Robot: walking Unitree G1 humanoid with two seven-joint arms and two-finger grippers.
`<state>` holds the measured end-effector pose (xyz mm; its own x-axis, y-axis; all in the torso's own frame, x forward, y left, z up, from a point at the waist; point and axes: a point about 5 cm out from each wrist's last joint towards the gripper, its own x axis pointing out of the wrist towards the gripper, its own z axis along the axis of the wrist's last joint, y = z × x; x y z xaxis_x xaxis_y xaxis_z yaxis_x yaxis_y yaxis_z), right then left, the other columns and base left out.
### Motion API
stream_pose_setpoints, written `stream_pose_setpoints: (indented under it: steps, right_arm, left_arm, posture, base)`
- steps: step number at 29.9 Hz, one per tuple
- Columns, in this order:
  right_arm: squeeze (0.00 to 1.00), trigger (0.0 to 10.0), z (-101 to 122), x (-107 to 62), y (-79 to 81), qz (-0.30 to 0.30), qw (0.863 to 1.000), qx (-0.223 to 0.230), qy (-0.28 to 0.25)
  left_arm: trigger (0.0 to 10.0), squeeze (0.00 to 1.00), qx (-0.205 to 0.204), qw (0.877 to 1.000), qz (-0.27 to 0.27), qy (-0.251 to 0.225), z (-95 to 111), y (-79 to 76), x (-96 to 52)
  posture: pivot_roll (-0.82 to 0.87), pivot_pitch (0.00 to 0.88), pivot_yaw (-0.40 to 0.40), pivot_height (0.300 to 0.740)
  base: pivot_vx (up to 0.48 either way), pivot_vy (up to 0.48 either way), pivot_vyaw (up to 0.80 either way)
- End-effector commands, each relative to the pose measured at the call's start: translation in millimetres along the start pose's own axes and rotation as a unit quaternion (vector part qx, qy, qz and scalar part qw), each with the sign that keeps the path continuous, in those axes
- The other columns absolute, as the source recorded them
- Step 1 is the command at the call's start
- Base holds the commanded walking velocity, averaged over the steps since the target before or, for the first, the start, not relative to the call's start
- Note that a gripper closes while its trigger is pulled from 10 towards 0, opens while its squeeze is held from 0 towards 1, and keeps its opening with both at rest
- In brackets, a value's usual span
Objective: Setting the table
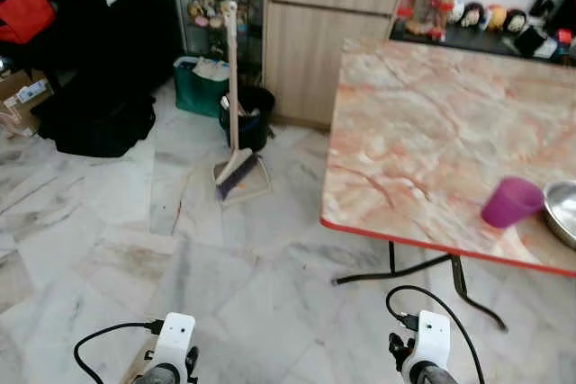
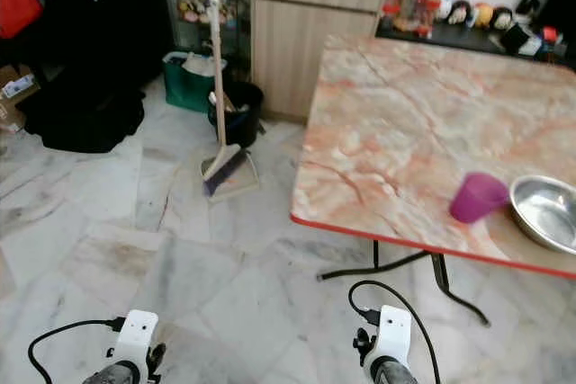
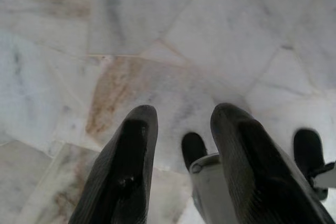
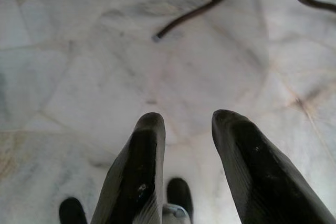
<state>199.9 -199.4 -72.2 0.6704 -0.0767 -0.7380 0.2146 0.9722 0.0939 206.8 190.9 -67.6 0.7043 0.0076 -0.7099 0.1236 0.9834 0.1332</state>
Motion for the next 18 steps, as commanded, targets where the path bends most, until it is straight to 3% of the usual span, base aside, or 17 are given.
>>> stream_pose_setpoints:
  steps: [1,9,18]
  right_arm:
    - [0.0,10.0,-0.2,-1.0,-8.5,-0.015,1.0,0.004,0.003]
    - [0.0,10.0,-1.2,-0.9,-6.7,-0.015,1.0,0.008,0.003]
    - [0.0,10.0,-3.0,-1.6,-5.7,-0.016,1.0,0.015,-0.001]
  left_arm:
    - [10.0,0.0,-0.003,1.0,-0.011,0.006,-2.3,-8.8,0.1]
    - [10.0,0.0,-0.003,1.0,-0.012,0.006,-2.6,-7.4,-0.1]
    - [10.0,0.0,-0.001,1.0,-0.012,0.005,-2.6,-5.6,-0.3]
  posture:
    - [0.01,0.097,-0.055,0.74]
    - [0.0,0.099,-0.049,0.74]
    - [0.01,0.107,-0.041,0.74]
  base:
    - [0.0,-0.311,0.0]
    - [0.0,-0.314,-0.56]
    - [0.0,-0.315,0.0]
